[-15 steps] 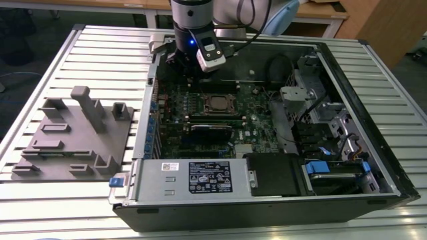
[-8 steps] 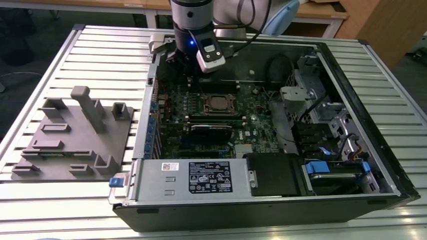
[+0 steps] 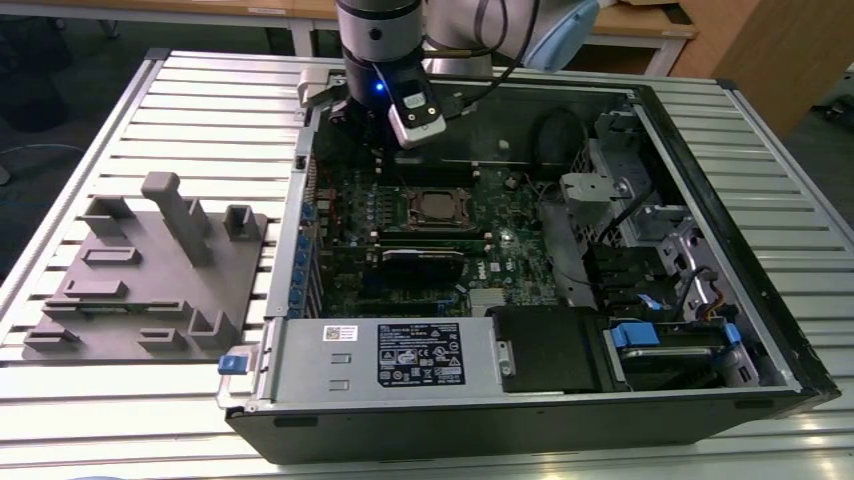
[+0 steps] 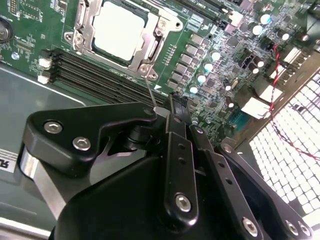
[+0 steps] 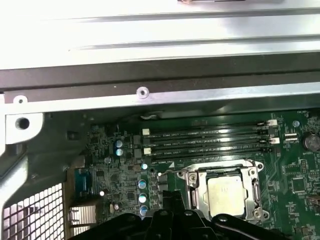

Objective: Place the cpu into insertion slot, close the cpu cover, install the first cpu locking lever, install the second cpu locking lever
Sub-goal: 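Install the first cpu locking lever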

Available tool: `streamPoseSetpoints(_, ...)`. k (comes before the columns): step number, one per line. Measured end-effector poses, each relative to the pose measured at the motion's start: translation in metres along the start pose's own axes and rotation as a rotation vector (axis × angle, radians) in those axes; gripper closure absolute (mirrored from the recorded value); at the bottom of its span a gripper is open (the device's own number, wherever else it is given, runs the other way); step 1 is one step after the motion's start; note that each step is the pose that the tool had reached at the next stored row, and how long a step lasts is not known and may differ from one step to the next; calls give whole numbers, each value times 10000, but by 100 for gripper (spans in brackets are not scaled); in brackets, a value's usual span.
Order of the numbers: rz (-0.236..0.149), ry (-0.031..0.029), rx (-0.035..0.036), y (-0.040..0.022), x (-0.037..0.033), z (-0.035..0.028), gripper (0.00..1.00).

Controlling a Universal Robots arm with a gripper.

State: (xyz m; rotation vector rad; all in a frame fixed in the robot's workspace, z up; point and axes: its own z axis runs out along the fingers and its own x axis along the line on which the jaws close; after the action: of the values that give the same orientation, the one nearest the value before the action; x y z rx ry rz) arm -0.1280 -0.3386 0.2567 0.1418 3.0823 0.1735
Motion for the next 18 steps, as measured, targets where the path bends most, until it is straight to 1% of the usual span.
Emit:
streamPoseSetpoints(4, -7, -16, -10, -4, 43, 1, 89)
streamPoseSetpoints(5, -19, -14, -47, -5, 46, 2, 89)
streamPoseSetpoints(6, -31, -12, -101, -5, 48, 3, 89)
streamPoseSetpoints(7, -40, -12, -131, -5, 51, 4, 89)
streamPoseSetpoints(12, -89, -10, -144, -8, 72, 6, 89)
streamPoseSetpoints(16, -306, 16, -139, -7, 74, 10, 89)
streamPoseSetpoints(18, -344, 21, -139, -7, 74, 10, 89)
